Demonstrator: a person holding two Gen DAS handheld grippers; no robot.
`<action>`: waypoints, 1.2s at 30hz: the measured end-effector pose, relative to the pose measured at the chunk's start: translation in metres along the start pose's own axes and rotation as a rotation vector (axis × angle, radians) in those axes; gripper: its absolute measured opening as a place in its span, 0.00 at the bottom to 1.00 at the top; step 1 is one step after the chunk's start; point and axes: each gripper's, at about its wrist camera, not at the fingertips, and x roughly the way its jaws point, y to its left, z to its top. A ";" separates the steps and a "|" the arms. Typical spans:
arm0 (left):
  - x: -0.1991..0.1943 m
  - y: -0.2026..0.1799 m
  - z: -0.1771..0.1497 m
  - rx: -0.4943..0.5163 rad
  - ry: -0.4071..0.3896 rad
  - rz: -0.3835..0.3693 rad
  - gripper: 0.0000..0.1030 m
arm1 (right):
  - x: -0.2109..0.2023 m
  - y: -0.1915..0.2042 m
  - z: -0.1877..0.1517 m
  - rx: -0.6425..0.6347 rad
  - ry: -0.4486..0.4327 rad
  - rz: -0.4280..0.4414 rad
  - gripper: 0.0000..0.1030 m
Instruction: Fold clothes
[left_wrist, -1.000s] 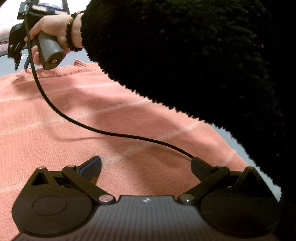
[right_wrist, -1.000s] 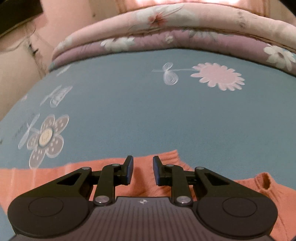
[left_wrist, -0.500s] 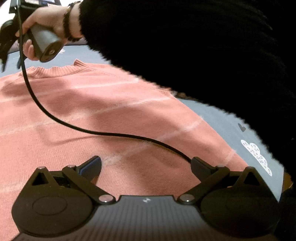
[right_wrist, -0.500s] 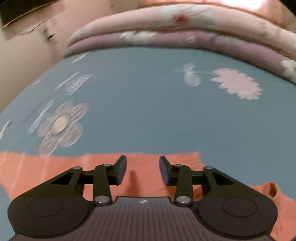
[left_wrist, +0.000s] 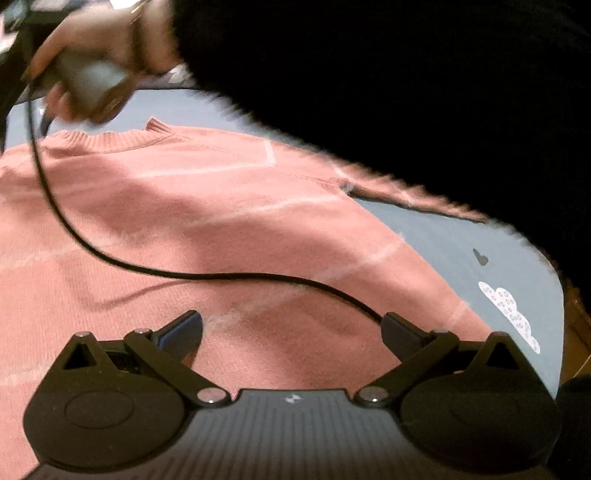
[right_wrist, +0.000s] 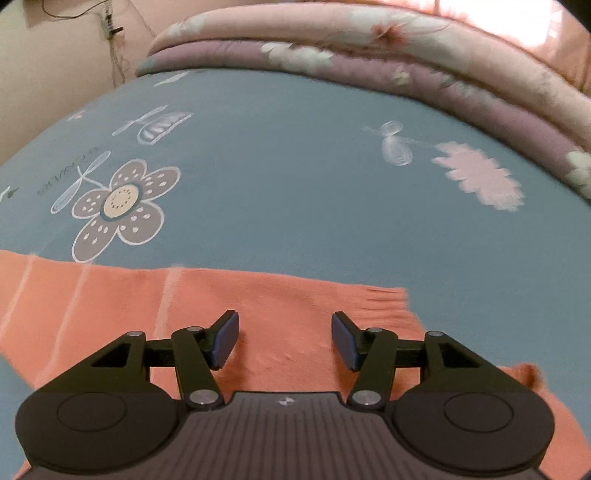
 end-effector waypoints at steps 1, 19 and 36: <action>0.000 0.000 0.000 -0.002 0.000 -0.002 0.99 | -0.012 -0.005 0.000 0.004 -0.006 -0.015 0.59; 0.026 0.012 0.004 0.019 0.009 0.023 0.99 | -0.310 -0.105 -0.096 0.171 -0.063 -0.498 0.64; -0.070 0.032 -0.026 -0.161 0.058 0.256 0.99 | -0.356 -0.026 -0.293 0.387 -0.164 -0.155 0.83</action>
